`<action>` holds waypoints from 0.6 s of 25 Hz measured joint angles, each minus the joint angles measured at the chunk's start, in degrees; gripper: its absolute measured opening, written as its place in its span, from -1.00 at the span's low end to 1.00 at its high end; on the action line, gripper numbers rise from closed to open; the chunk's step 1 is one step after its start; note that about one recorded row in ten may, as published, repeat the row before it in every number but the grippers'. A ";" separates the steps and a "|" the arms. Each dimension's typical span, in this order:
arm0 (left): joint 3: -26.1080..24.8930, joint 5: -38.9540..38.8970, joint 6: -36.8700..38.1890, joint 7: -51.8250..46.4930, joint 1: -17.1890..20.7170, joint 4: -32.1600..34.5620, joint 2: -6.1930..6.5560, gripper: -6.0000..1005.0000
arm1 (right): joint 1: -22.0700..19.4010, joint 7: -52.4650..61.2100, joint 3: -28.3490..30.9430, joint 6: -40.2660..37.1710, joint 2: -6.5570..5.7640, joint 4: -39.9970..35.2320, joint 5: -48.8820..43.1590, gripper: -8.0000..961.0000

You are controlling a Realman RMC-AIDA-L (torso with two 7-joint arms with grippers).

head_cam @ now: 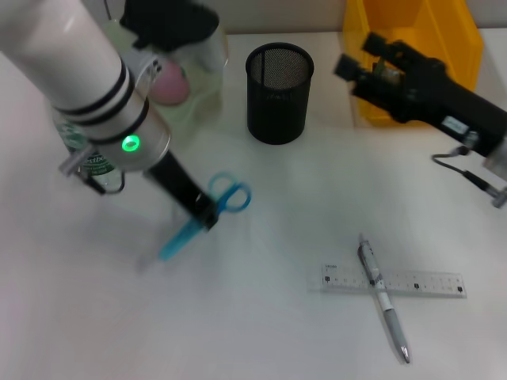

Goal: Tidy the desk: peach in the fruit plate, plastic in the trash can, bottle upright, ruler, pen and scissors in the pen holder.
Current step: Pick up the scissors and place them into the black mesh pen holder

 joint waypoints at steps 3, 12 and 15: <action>-0.35 -1.55 -1.69 0.75 1.99 7.35 0.11 -0.48 | -2.14 0.01 1.73 -1.70 -0.03 0.06 0.05 0.37; -2.90 -14.31 -19.04 10.74 7.52 17.94 0.25 -0.47 | -8.57 -0.02 4.94 -4.60 -0.13 0.63 -0.21 0.37; -2.73 -17.51 -25.37 13.18 9.71 18.39 0.25 -0.47 | -9.58 -0.02 5.69 -4.84 -0.13 0.67 -0.30 0.37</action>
